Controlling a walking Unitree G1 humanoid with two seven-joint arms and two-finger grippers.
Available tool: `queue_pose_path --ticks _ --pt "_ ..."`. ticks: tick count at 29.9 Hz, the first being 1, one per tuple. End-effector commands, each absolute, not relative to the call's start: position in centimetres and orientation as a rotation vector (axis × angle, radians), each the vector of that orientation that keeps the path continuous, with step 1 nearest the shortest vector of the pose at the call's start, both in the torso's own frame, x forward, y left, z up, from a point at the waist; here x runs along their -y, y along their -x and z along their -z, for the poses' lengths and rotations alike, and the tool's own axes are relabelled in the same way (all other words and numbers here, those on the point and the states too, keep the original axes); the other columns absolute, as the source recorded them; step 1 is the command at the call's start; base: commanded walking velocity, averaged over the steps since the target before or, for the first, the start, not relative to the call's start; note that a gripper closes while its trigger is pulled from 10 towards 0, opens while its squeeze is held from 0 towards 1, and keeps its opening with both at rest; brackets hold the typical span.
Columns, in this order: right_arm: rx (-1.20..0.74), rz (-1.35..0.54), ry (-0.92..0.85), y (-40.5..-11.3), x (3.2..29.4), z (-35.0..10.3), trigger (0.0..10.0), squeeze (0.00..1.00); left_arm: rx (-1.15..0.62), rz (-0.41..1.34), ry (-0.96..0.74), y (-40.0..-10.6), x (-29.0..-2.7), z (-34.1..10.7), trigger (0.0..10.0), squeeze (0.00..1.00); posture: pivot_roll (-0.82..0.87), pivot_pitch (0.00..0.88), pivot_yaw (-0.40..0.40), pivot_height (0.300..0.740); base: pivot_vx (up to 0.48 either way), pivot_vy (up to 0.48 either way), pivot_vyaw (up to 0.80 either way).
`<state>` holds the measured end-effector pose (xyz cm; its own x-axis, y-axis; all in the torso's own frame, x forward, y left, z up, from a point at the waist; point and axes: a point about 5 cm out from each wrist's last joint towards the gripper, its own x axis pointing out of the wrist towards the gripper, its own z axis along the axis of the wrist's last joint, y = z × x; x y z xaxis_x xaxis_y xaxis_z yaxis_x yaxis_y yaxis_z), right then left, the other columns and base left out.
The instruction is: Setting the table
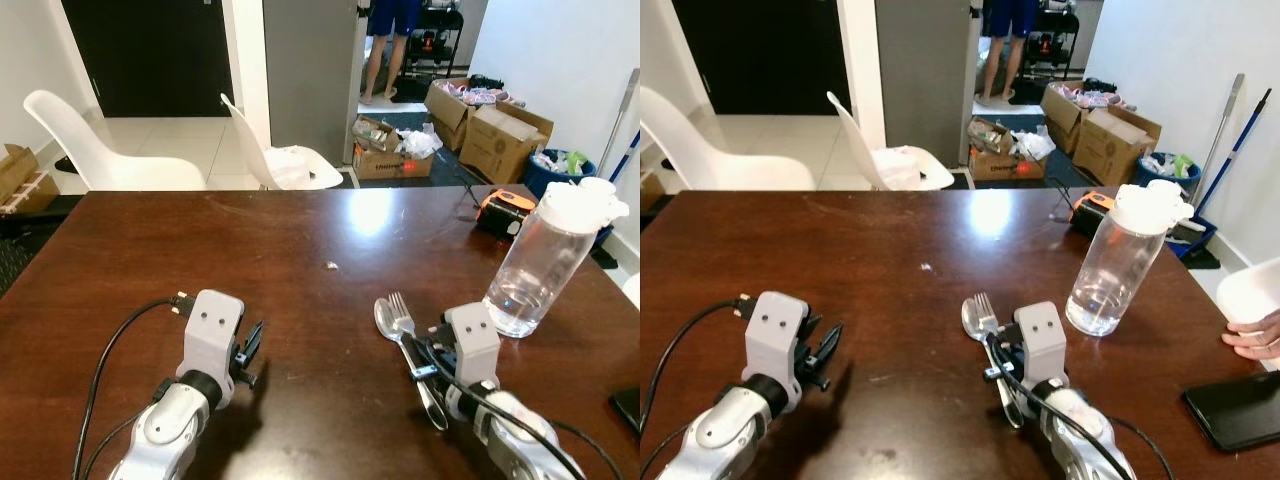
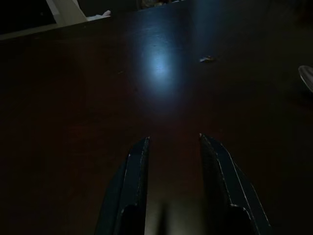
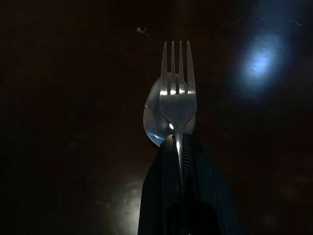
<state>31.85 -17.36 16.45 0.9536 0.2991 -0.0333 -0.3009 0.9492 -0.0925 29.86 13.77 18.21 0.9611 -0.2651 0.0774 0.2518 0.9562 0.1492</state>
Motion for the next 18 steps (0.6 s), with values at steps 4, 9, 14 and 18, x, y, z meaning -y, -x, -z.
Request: queue_pose_path --ticks 4,9,14,18 --pt "-0.045 -0.297 0.11 -31.8 17.4 -15.7 10.0 0.0 0.072 0.254 -0.146 -29.8 -14.0 -17.7 10.0 0.0 0.03 0.152 0.105 0.74 0.0 0.0 0.0" --pt "-0.079 -0.231 0.127 -31.5 18.8 -15.3 10.0 0.0 0.071 0.253 -0.147 -29.7 -14.1 -17.7 10.0 0.0 0.02 0.156 0.105 0.74 0.0 0.0 0.0" --pt "-0.115 -0.18 0.141 -30.9 20.7 -14.5 10.0 0.0 0.067 0.267 -0.143 -29.8 -13.8 -17.5 10.0 0.0 0.01 0.16 0.114 0.74 0.0 0.0 0.0" --pt "-0.122 -0.188 0.142 -30.9 20.7 -14.3 10.0 0.0 0.069 0.302 -0.137 -29.8 -13.6 -17.7 10.0 0.0 0.01 0.161 0.116 0.74 0.0 0.0 0.0"
